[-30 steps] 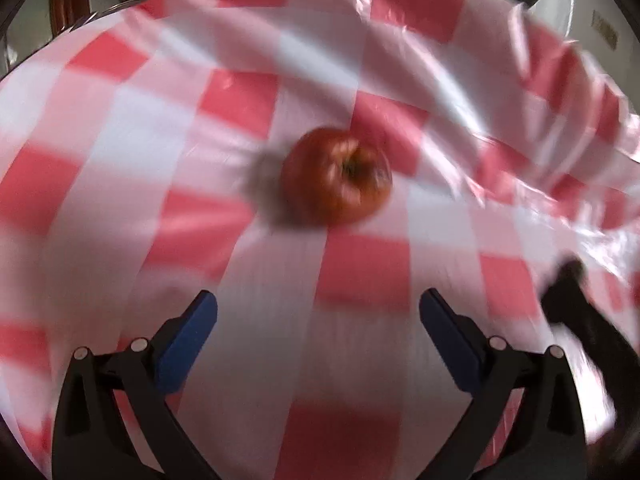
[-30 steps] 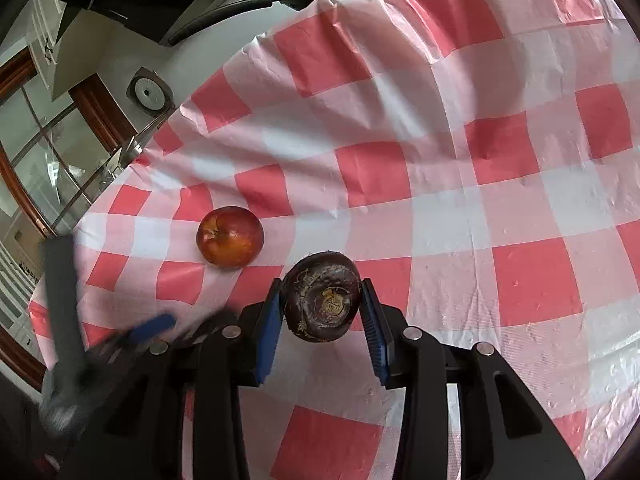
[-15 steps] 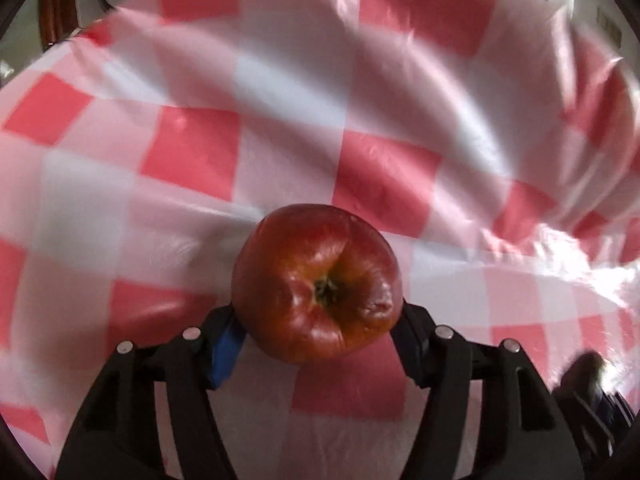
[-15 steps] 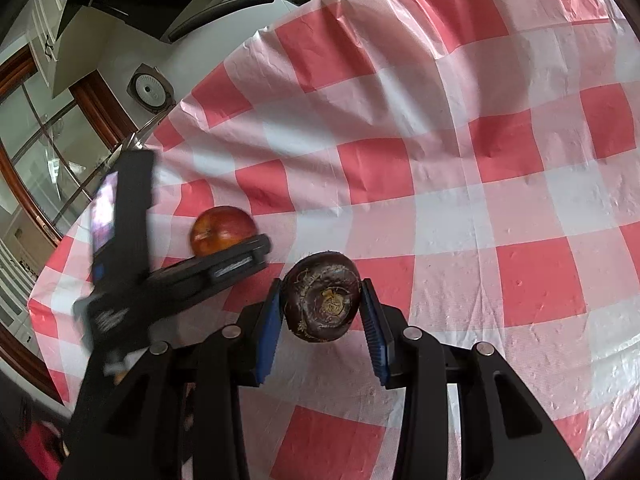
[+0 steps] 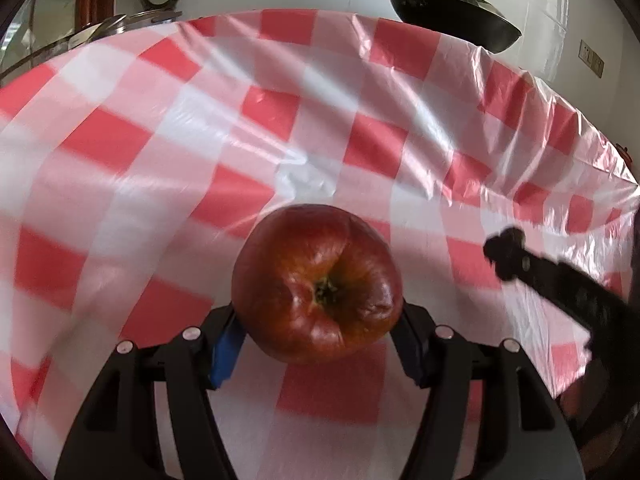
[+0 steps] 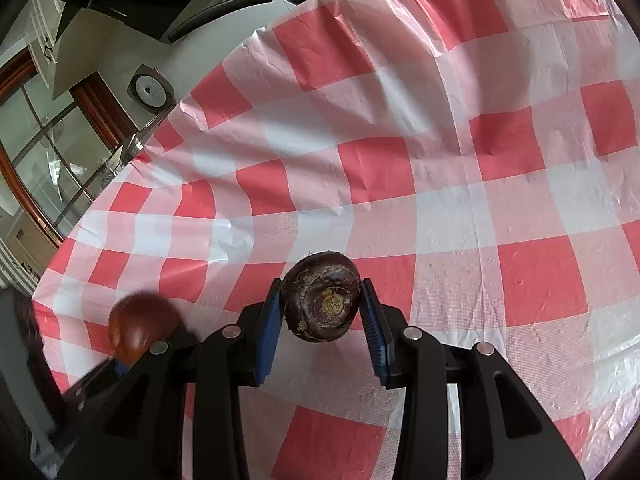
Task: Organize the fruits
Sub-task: 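Carry the apple and fig to the white box and open both tools to release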
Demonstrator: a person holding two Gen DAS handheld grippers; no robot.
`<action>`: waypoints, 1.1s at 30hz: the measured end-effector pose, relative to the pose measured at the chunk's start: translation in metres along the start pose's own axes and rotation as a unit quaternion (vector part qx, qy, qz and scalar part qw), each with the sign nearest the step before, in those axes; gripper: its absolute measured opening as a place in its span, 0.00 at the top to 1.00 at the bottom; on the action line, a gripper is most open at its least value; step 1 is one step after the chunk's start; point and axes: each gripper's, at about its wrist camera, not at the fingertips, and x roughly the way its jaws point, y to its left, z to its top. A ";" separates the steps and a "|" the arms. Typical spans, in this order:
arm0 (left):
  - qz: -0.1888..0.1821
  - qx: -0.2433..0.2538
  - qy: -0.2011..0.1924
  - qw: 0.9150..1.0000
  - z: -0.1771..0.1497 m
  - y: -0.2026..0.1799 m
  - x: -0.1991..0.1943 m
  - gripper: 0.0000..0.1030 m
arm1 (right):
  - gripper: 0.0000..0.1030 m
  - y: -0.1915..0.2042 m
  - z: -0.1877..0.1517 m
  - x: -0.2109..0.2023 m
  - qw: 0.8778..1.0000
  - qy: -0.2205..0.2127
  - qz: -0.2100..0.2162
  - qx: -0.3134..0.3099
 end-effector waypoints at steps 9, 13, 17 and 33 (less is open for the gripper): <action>0.012 -0.004 0.000 1.000 -0.041 0.020 -0.055 0.37 | 0.63 0.004 -0.001 0.002 1.000 0.013 -0.010 -0.005; 0.015 -0.003 -0.006 1.000 -0.062 0.032 -0.085 0.37 | 0.63 0.017 -0.014 -0.007 0.999 0.024 -0.020 -0.017; 0.016 -0.003 -0.008 1.000 -0.083 0.041 -0.107 0.37 | 0.63 0.038 -0.043 -0.023 0.999 0.040 -0.005 -0.027; 0.024 -0.040 -0.042 0.998 -0.161 0.107 -0.197 0.37 | 0.63 0.146 -0.164 -0.099 0.987 0.083 0.067 -0.119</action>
